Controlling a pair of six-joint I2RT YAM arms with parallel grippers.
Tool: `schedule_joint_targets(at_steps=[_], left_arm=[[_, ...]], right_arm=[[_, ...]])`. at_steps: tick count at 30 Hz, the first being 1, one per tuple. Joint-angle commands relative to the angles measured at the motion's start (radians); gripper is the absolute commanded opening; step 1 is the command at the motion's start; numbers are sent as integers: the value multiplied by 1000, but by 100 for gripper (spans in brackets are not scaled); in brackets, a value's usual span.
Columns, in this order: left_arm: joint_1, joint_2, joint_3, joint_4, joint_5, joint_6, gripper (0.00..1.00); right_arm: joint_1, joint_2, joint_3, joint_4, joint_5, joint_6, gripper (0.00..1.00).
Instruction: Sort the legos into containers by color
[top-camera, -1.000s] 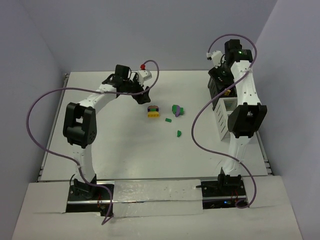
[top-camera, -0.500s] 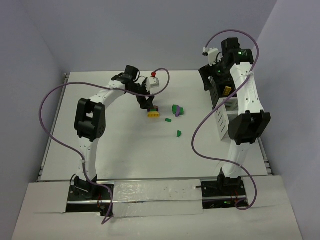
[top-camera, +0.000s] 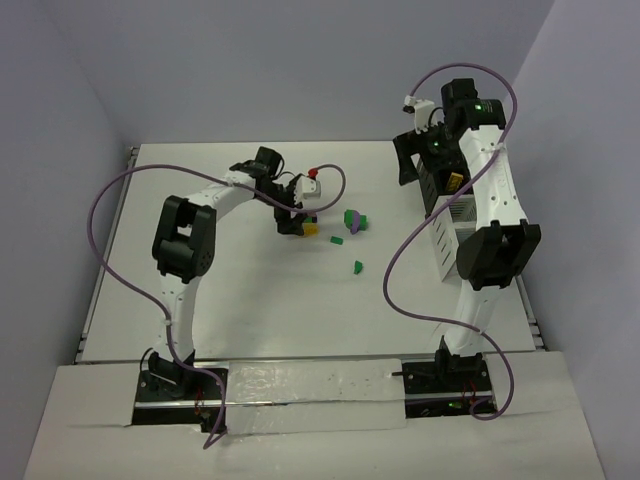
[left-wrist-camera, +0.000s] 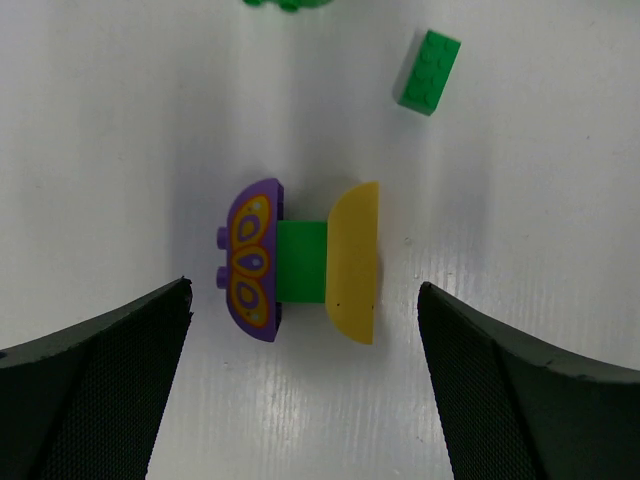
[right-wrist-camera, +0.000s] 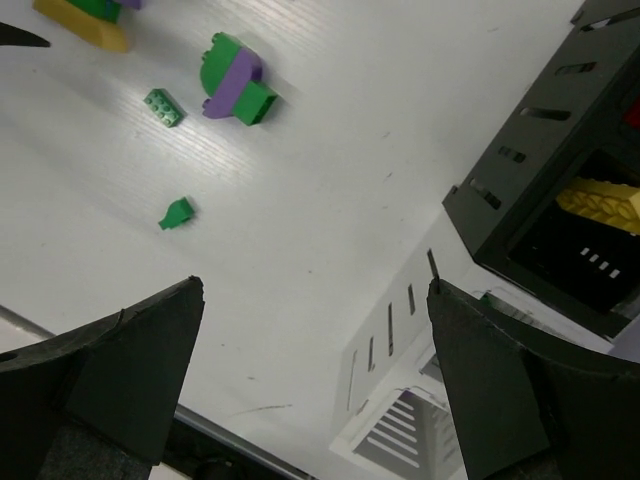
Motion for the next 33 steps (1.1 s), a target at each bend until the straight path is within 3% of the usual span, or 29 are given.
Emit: schedule_joint_targets(at_steps=[1, 9, 16, 25, 29, 33], left_arm=[[-11, -14, -20, 144, -19, 18, 99], [-35, -22, -76, 245, -55, -16, 99], [-53, -22, -75, 178, -51, 32, 93], [-59, -52, -79, 190, -81, -13, 61], [-64, -118, -88, 278, -90, -142, 43], [-76, -224, -134, 440, -126, -344, 34]], right_arm=[[3, -52, -22, 5, -68, 44, 100], [-2, -77, -75, 28, -147, 86, 100], [-25, -31, -63, -1, -327, 99, 100], [-88, -77, -195, 207, -468, 269, 100], [-86, -127, -312, 407, -471, 439, 100], [-47, -134, -374, 472, -487, 528, 100]])
